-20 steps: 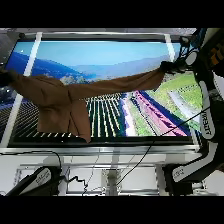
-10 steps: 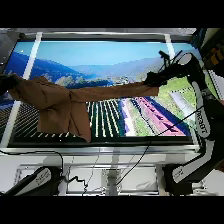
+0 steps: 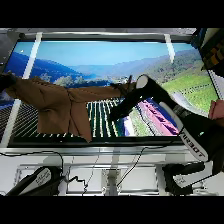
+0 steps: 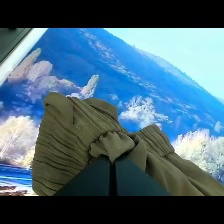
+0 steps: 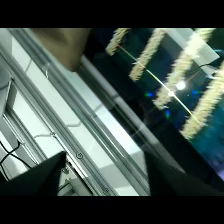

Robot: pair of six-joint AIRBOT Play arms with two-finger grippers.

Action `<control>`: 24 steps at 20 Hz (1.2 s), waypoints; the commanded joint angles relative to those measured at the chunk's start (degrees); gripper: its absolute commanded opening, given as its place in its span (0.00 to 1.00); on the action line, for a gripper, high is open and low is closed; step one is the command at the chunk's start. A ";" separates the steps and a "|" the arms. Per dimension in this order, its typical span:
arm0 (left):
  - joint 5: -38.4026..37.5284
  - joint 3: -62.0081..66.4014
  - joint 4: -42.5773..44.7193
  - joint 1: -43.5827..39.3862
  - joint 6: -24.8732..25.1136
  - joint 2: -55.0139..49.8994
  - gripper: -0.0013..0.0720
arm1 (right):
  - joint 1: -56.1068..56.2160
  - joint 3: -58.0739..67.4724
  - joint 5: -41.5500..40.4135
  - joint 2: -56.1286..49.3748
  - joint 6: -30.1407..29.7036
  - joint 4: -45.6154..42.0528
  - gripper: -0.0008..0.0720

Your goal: Fold the clothes and pants, and hang the long-sleeved shirts on hangers.

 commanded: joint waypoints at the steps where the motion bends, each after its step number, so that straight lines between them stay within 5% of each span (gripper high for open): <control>1: 0.04 -0.02 0.26 -0.24 -0.02 0.13 0.06 | 11.89 -3.54 -7.45 0.26 0.87 0.13 0.86; 6: -0.02 -0.02 0.26 -0.48 -0.02 0.13 0.06 | 23.76 -3.52 -19.85 -2.43 11.52 -9.29 0.85; 10: -0.02 -0.02 0.26 -0.48 -0.02 0.13 0.06 | 25.86 -3.23 -23.87 -4.96 13.60 -10.36 0.85; 19: 0.02 -0.02 0.28 -0.48 -0.02 0.13 0.06 | 24.98 8.07 -20.20 -14.53 21.35 -15.76 0.77; 20: 0.02 -0.02 0.31 -0.48 0.00 0.11 0.06 | 25.05 8.13 -19.04 -14.91 21.35 -15.82 0.67; 23: 0.00 -0.02 0.28 -0.48 -0.02 0.13 0.06 | 24.96 8.44 -19.96 -14.95 21.31 -16.20 0.02; 24: 0.00 -0.02 0.28 -0.48 -0.02 0.15 0.06 | 24.70 9.29 -19.37 -14.95 21.20 -17.55 0.03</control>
